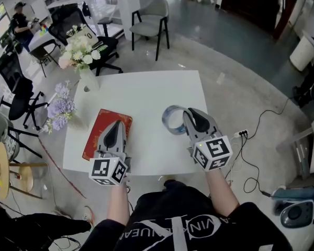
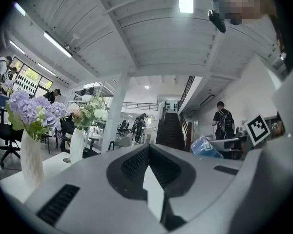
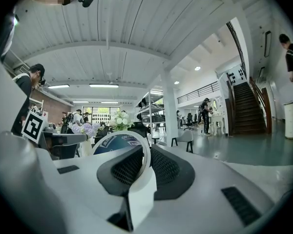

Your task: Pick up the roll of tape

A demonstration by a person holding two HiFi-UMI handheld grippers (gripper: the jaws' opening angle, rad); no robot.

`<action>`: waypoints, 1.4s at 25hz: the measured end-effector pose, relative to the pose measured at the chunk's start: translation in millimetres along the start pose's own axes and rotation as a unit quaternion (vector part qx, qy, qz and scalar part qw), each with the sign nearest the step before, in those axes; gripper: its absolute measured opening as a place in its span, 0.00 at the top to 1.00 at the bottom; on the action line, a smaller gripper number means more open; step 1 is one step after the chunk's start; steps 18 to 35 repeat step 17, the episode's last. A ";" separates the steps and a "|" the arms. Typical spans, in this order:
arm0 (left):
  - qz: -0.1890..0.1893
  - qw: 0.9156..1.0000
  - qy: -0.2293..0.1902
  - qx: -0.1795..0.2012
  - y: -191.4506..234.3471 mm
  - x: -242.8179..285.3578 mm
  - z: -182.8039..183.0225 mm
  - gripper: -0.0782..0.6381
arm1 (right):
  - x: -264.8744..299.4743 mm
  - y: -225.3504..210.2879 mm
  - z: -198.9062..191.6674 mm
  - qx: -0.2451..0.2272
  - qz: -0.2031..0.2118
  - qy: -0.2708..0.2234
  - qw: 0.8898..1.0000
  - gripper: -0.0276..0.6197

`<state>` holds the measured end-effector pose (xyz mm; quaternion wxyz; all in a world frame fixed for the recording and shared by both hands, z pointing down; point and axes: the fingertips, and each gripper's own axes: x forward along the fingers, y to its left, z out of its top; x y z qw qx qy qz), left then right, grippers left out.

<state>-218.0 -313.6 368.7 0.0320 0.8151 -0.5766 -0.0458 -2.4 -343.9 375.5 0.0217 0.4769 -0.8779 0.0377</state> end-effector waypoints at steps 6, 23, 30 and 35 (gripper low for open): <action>-0.003 1.000 0.003 -0.002 0.6 2.0 -3.9 0.89 | -0.8 -2.8 -3.1 0.004 -0.004 0.001 1.000 0.86; -0.001 1.000 0.010 -0.005 -0.4 2.8 -10.9 0.89 | -2.7 -5.8 -8.5 0.010 -0.004 0.005 1.000 0.86; -0.001 1.000 0.010 -0.005 -0.4 2.8 -10.9 0.89 | -2.7 -5.8 -8.5 0.010 -0.004 0.005 1.000 0.86; -0.001 1.000 0.010 -0.005 -0.4 2.8 -10.9 0.89 | -2.7 -5.8 -8.5 0.010 -0.004 0.005 1.000 0.86</action>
